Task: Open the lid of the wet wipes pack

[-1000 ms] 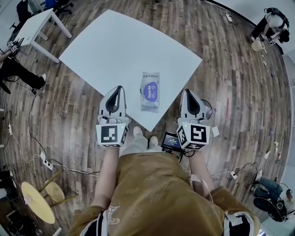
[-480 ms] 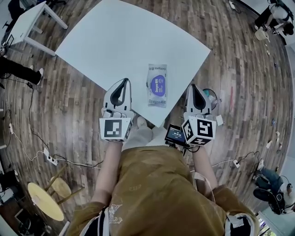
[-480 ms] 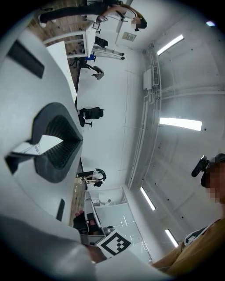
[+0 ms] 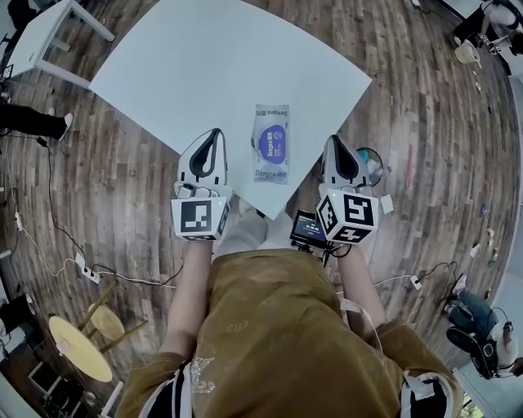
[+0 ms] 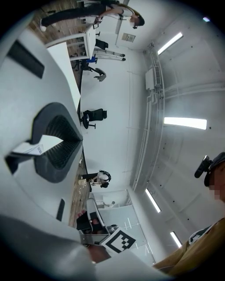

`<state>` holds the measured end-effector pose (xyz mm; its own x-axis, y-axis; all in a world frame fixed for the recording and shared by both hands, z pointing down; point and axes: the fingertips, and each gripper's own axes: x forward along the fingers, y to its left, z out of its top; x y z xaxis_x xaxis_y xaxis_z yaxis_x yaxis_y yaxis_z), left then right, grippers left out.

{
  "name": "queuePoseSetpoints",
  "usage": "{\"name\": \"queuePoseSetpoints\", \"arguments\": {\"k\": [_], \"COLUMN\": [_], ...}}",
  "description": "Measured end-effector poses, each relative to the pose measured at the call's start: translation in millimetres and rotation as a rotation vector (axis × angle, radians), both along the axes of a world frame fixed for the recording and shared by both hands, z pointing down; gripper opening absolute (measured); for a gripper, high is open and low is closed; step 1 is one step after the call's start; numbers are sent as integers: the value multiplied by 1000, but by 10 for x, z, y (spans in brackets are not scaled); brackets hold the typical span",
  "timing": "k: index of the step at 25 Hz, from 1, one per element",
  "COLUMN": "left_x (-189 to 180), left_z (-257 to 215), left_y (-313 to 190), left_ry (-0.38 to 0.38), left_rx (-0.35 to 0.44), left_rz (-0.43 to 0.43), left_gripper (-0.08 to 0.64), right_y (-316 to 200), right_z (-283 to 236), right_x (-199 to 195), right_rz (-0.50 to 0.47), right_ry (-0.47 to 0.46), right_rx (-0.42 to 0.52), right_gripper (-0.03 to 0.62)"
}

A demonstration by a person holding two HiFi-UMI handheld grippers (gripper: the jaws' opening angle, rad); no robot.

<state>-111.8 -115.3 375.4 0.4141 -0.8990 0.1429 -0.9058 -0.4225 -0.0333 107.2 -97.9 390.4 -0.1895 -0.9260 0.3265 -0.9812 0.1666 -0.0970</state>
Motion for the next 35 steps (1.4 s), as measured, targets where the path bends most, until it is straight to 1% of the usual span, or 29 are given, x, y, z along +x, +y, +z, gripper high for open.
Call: {"name": "queuePoseSetpoints", "arguments": {"k": [9, 15, 22, 27, 32, 35], "left_x": [112, 204, 363, 440, 507, 569], "left_z": [206, 402, 591, 791, 965, 1079], "left_y": [-45, -55, -4, 22, 64, 87], "left_ry": [-13, -20, -20, -45, -53, -62], "left_rx": [-46, -92, -133, -174, -219, -241], "left_rz": [15, 33, 72, 93, 111, 131], "left_gripper": [2, 2, 2, 2, 2, 2], "right_y": [-129, -177, -178, -195, -196, -196], "right_z": [225, 305, 550, 755, 852, 959], "right_x": [-47, -123, -245, -283, -331, -388], "right_rz": [-34, -57, -107, -122, -132, -153], "right_ry": [-20, -26, -37, -51, -80, -85], "right_rx": [-58, -61, -124, -173, -197, -226], "right_gripper": [9, 9, 9, 9, 9, 9]}}
